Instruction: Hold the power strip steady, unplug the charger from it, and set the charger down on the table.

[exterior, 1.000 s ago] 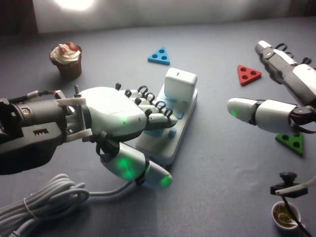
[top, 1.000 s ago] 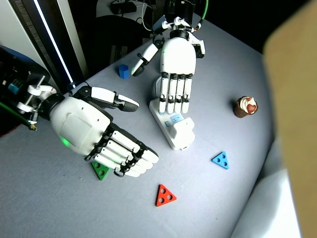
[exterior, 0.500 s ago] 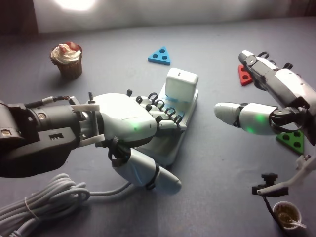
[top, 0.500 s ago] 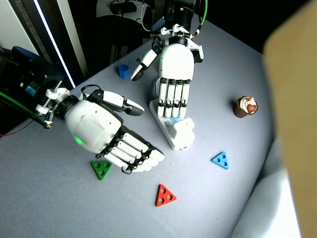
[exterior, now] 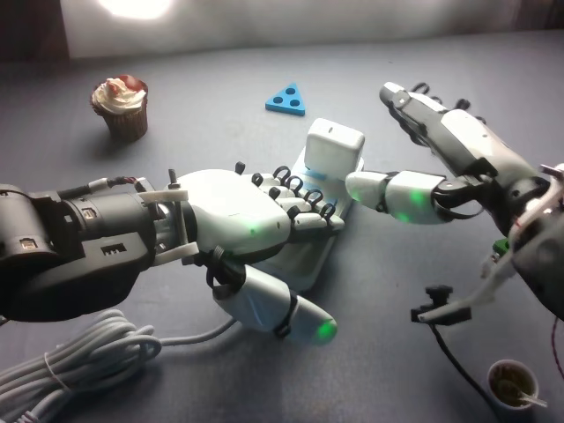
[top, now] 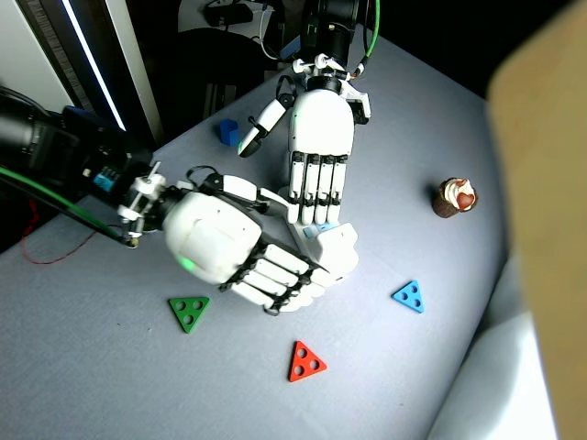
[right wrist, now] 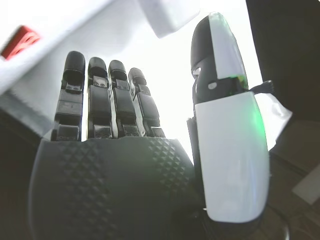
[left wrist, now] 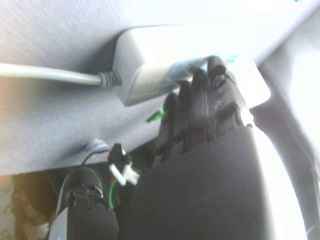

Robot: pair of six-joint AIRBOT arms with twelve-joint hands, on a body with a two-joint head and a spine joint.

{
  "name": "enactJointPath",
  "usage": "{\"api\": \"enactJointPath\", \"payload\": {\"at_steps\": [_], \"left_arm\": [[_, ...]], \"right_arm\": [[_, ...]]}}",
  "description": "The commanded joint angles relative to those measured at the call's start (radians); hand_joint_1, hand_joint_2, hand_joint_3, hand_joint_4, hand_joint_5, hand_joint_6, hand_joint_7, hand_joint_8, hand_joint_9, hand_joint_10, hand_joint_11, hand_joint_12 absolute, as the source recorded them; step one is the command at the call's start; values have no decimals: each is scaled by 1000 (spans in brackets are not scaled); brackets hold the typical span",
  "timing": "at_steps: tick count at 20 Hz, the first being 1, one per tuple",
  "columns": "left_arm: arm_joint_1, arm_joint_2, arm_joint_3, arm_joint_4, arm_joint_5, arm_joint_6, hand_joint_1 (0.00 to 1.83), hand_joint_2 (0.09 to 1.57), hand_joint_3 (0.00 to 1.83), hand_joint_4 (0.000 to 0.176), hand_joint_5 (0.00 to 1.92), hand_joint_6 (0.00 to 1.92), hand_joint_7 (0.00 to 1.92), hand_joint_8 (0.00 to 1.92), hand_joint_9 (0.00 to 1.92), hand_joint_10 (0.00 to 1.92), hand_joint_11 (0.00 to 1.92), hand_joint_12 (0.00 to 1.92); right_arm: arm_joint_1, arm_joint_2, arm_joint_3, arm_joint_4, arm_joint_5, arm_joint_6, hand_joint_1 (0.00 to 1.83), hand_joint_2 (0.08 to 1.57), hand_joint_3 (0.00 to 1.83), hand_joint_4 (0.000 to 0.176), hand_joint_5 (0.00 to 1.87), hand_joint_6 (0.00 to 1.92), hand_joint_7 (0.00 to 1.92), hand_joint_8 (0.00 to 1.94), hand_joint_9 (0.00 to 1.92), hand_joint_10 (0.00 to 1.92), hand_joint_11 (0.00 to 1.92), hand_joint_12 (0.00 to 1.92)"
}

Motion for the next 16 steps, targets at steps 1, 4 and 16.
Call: {"api": "enactJointPath", "payload": {"at_steps": [1, 4, 16], "left_arm": [[0, -9, -1, -4, -61, -6, 0, 1004, 0, 0, 102, 5, 117, 6, 108, 7, 50, 130], [13, -9, -2, -4, -77, -16, 0, 1004, 0, 0, 81, 0, 100, 0, 85, 0, 27, 122], [25, 9, -6, -4, -75, -26, 0, 1003, 0, 0, 62, 0, 78, 0, 69, 0, 14, 121]], "right_arm": [[12, 4, 8, -57, 77, 5, 1055, 1072, 0, 0, 151, 5, 176, 3, 193, 3, 0, 537], [22, -26, 33, -57, 72, 0, 1025, 1100, 6, 0, 116, 0, 137, 0, 157, 0, 0, 456], [36, -111, 154, -79, 41, -26, 1020, 1112, 2, 0, 184, 6, 220, 7, 231, 9, 13, 572]]}}
